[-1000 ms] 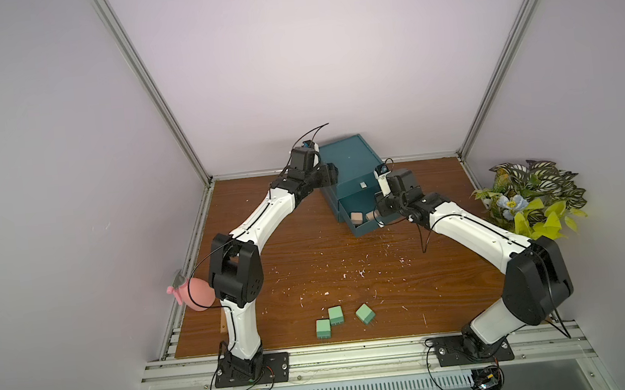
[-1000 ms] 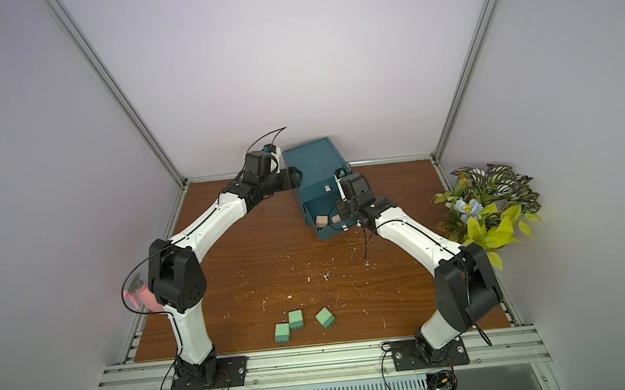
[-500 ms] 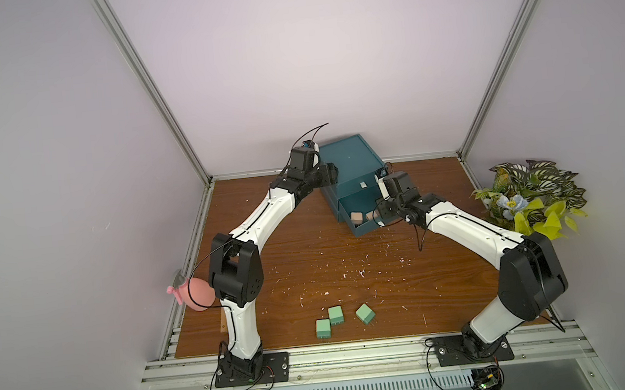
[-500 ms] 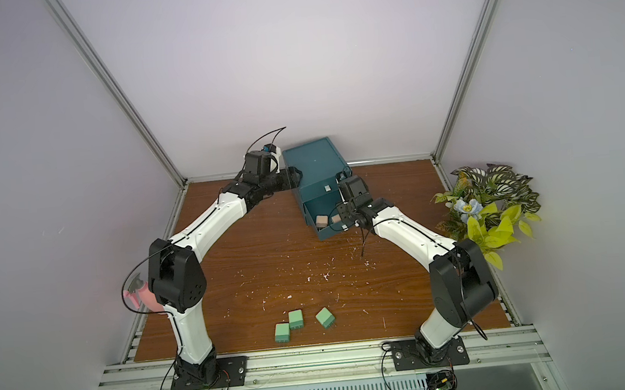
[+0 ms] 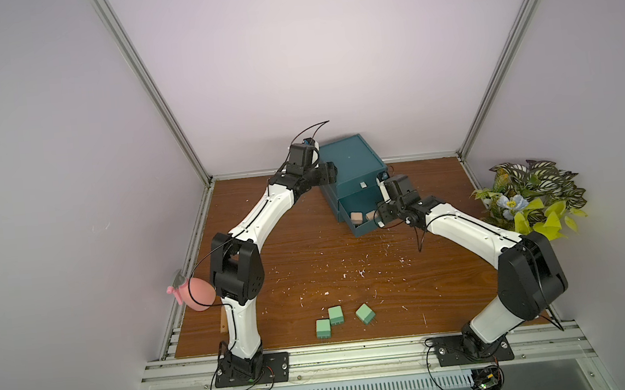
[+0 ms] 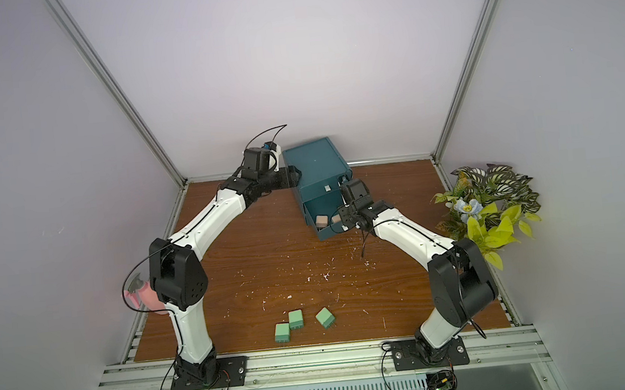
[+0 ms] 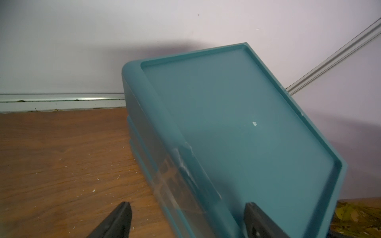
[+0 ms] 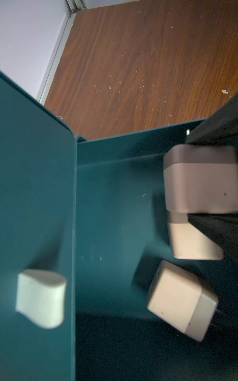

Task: Place the plugs into the drawer by color
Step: Place the plug in the drawer.

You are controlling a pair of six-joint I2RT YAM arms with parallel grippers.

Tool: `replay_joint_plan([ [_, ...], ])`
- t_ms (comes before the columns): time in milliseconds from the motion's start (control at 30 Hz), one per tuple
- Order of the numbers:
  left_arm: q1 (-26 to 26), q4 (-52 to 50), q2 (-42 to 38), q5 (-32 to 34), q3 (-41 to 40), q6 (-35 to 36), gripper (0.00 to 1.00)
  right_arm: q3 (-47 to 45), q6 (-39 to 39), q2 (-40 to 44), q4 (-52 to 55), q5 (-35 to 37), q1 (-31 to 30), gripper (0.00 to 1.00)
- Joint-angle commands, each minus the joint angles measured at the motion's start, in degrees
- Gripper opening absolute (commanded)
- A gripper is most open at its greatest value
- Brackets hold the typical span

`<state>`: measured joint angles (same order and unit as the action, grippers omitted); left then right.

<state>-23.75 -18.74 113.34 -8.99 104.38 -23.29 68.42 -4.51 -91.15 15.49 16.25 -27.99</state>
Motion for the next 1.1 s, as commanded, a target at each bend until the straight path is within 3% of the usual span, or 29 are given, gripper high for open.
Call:
replay_joint_plan([
  [0,1.3,-3.5,1.2,-0.2,2.8,2.2,0.83,0.7,-0.4,4.0,-0.5,0.0,0.4,0.60],
  [100,1.6,-3.5,2.2,-1.3,4.7,2.5,0.85,0.3,-0.7,5.9,-1.0,-1.4,0.5,0.64],
  [200,1.7,-3.8,4.4,-3.0,7.9,3.7,0.86,-0.4,-1.5,9.3,-2.7,-7.2,0.5,0.64],
  [333,1.7,-3.9,7.6,-2.9,12.1,5.0,0.85,-7.9,-2.8,17.5,-11.8,-13.3,0.4,0.63],
  [633,2.1,0.8,13.0,-0.4,19.3,9.3,0.85,-31.6,-3.1,28.4,-34.7,-8.8,-2.8,0.63],
  [800,2.2,4.5,13.9,0.7,19.3,12.1,0.85,-38.6,-2.6,27.6,-43.6,-7.2,-4.4,0.64],
  [1067,2.2,4.8,15.8,0.1,19.2,12.3,0.85,-40.7,-3.0,21.9,-51.0,-7.2,-4.5,0.65],
])
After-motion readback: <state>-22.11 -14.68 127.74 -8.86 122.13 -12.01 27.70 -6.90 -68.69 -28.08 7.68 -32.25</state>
